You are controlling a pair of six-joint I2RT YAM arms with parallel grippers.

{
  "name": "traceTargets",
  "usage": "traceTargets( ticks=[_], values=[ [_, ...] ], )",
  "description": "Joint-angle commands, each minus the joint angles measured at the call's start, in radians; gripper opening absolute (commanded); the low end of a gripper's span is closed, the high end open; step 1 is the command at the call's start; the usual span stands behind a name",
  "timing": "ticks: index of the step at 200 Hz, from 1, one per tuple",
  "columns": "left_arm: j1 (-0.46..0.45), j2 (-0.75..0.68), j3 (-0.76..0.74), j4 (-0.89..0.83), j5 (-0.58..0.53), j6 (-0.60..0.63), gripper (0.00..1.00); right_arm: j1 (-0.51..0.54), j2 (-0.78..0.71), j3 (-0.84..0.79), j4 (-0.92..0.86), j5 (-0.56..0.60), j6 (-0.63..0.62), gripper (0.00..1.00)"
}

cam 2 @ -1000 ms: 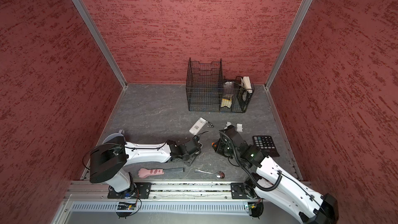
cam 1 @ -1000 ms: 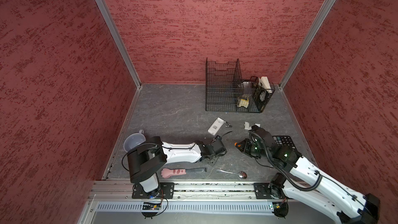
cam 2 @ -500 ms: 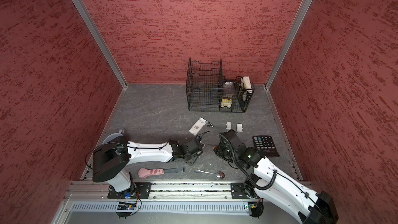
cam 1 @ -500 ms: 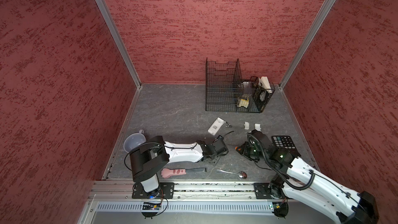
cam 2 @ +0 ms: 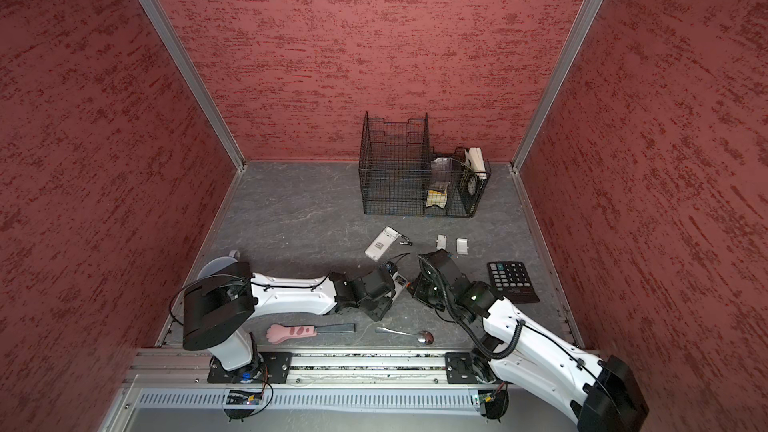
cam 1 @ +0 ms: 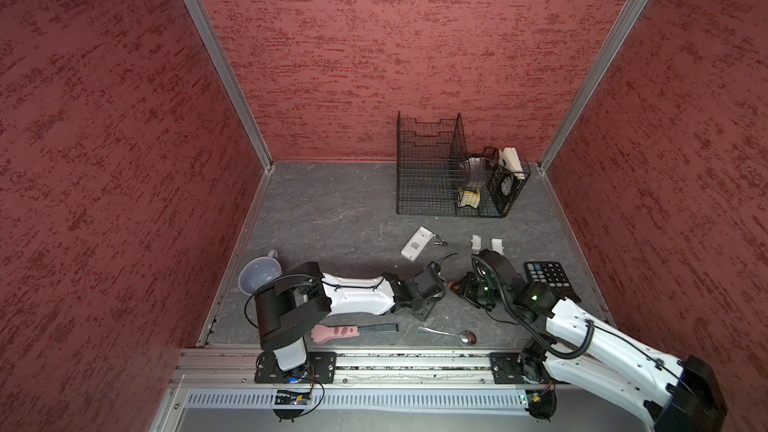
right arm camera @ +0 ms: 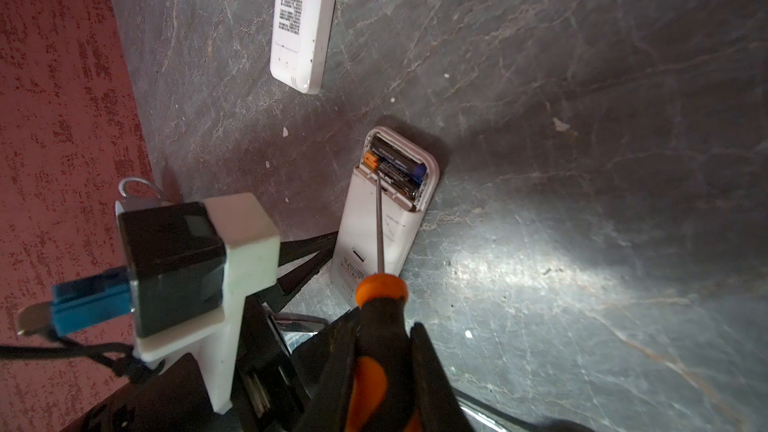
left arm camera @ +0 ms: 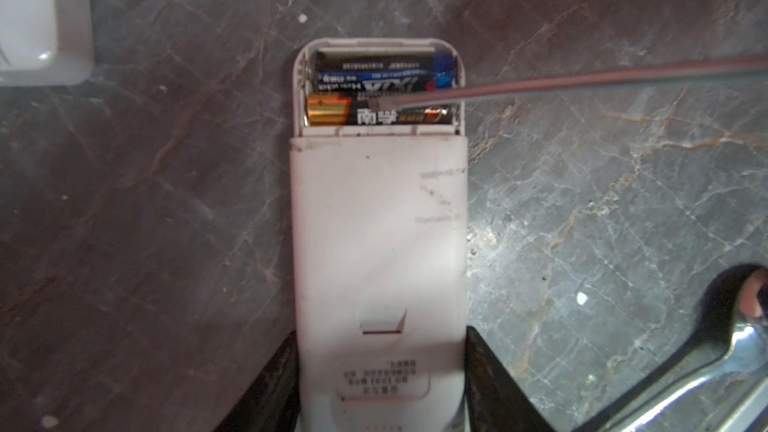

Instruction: Unload the batteries from the remote control

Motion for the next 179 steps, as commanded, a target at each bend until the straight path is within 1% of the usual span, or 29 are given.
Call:
traceTargets(
  ticks=[1,30,103,179],
  values=[
    [-0.008,0.056,0.004,-0.068,0.049,-0.01,0.46,-0.008,-0.039,0.012,-0.025,0.037,0.033,0.0],
    [-0.009,0.08,0.037,-0.136,0.024,-0.011,0.47,-0.008,-0.077,0.01,-0.07,0.062,0.039,0.0],
    [-0.024,0.114,0.071,-0.21,-0.033,-0.033,0.47,-0.017,-0.116,0.012,-0.145,0.086,0.042,0.0],
    [-0.038,0.137,0.08,-0.222,-0.047,-0.047,0.47,-0.022,-0.12,-0.01,-0.143,0.078,0.042,0.0]
  ],
)
